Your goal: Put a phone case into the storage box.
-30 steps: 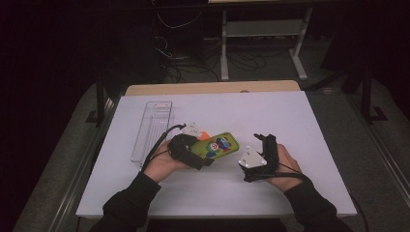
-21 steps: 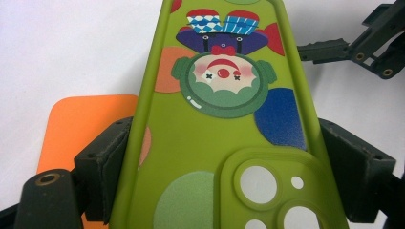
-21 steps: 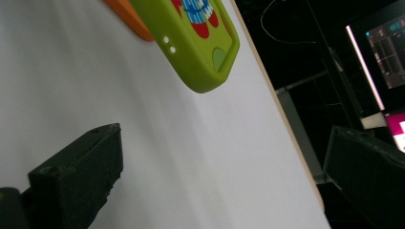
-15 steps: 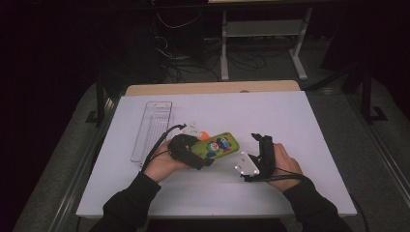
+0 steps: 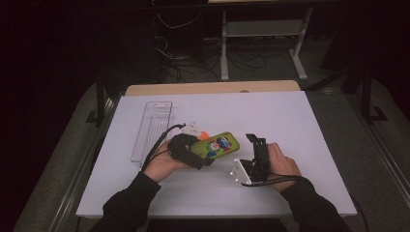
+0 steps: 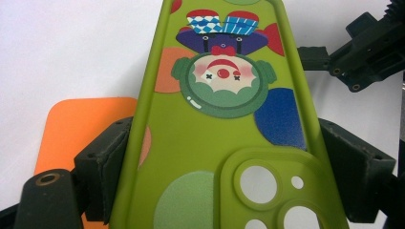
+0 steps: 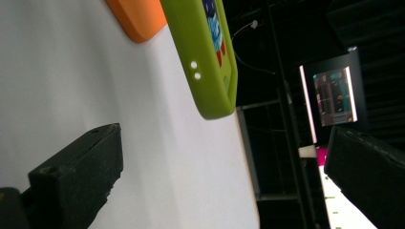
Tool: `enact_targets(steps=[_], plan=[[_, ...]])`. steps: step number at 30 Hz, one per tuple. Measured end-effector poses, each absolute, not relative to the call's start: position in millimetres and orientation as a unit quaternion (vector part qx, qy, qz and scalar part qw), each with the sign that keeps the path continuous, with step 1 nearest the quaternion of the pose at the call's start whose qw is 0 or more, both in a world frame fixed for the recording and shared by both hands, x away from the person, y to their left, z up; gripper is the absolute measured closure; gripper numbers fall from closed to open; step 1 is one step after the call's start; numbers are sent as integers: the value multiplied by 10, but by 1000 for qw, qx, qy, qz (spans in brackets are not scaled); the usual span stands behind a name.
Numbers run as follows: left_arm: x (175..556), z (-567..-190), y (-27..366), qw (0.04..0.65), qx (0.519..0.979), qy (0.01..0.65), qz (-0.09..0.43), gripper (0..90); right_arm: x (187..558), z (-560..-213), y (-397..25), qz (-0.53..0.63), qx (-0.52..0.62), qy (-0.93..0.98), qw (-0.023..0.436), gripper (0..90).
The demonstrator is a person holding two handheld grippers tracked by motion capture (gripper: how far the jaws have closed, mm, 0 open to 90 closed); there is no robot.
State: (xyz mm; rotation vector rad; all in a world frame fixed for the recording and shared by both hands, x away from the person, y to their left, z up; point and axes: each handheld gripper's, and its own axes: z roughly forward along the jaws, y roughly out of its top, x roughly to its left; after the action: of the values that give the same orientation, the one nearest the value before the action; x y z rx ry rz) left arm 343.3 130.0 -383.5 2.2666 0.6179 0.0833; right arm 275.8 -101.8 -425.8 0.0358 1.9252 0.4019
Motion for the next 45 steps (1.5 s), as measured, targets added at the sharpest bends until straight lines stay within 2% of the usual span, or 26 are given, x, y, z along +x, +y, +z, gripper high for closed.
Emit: enact_targets(steps=[4, 11, 18, 28, 38, 45], plan=[[3427, -3834, 1297, 387, 889, 244, 33, 149, 2736, -4263, -976, 165, 1, 806, 569, 0], [3415, -3844, 1276, 387, 888, 246, 29, 150, 2712, -4290, -920, 168, -2, 806, 568, 0], [3394, -3849, 1240, 385, 891, 240, 31, 149, 2676, -4289, -864, 164, -11, 803, 572, 50], [3388, -3852, 1226, 382, 894, 234, 33, 150, 2626, -4303, -793, 167, -40, 776, 607, 198], [3378, -3852, 1221, 381, 893, 236, 32, 150, 2604, -4332, -734, 162, -61, 776, 607, 368], [3387, -3849, 1224, 375, 899, 224, 34, 150, 2600, -4360, -703, 158, -74, 774, 609, 521]])
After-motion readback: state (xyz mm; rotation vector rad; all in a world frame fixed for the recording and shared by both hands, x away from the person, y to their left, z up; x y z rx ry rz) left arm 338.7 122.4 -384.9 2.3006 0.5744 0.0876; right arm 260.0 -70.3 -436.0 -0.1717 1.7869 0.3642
